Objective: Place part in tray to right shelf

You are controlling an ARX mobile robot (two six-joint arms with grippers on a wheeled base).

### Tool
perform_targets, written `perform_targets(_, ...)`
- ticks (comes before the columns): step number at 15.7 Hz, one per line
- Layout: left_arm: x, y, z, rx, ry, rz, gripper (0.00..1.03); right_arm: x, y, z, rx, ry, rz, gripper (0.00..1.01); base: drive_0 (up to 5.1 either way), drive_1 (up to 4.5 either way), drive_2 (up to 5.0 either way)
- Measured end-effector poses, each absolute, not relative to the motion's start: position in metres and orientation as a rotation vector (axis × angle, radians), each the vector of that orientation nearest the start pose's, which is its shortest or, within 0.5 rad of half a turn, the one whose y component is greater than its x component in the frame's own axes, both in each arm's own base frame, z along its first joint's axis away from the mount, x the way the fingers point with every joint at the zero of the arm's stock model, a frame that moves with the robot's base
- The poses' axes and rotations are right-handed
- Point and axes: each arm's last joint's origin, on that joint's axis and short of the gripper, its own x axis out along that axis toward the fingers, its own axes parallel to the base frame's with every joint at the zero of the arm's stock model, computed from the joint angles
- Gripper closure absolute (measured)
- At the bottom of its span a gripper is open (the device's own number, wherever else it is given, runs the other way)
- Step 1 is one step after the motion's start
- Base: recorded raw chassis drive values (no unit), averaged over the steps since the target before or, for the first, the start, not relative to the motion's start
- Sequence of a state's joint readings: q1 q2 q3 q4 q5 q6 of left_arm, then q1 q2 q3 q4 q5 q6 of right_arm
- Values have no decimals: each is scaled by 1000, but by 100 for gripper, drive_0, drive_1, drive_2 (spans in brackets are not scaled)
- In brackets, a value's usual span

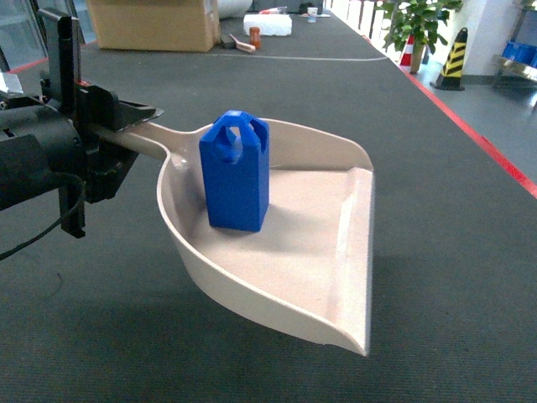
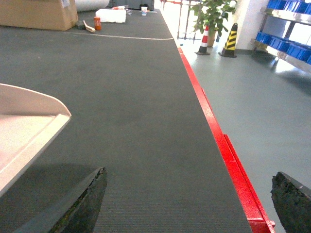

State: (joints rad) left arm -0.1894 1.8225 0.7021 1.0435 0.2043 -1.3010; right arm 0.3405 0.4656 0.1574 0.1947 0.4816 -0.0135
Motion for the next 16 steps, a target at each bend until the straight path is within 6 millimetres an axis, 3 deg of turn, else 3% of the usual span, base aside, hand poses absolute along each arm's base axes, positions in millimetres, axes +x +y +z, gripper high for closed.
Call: perform_targets(16, 335, -72, 157, -1282, 324, -291, 86, 125, 30, 194, -53, 106, -142, 3, 487, -337, -151)
